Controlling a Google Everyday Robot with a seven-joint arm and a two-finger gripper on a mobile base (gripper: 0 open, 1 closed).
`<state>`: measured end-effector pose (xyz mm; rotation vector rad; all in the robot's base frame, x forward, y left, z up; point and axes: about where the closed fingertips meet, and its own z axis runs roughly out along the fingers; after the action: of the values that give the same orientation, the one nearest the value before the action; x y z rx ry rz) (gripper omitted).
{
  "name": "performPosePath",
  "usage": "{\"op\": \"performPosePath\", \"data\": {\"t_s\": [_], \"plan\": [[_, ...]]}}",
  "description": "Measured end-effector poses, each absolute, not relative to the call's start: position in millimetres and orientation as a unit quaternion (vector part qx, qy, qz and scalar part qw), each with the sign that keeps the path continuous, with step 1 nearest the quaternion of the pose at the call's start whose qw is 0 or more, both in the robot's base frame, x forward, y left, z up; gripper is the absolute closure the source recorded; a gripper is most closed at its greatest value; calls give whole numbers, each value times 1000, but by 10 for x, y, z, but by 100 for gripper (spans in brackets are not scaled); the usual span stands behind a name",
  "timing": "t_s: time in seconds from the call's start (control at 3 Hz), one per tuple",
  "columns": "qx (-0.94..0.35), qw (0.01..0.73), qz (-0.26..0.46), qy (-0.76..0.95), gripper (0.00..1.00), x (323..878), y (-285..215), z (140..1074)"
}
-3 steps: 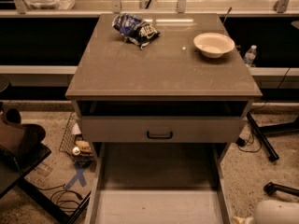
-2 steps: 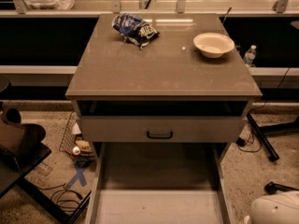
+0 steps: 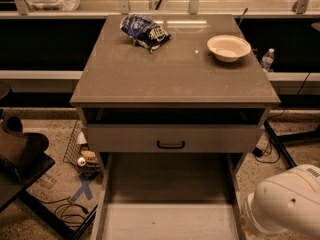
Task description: Open middle drawer
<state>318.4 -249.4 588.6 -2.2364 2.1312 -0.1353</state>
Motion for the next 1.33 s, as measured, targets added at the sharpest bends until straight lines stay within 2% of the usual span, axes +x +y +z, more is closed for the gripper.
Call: {"op": "performPosePath", "data": {"t_s": [0.33, 1.0, 1.33], "plan": [[-741, 52, -39, 668, 100, 3477, -2408, 5870], [-738, 123, 14, 664, 100, 3885, -2336, 5025], [-759, 127, 41, 638, 100, 3954, -2336, 4597]]}}
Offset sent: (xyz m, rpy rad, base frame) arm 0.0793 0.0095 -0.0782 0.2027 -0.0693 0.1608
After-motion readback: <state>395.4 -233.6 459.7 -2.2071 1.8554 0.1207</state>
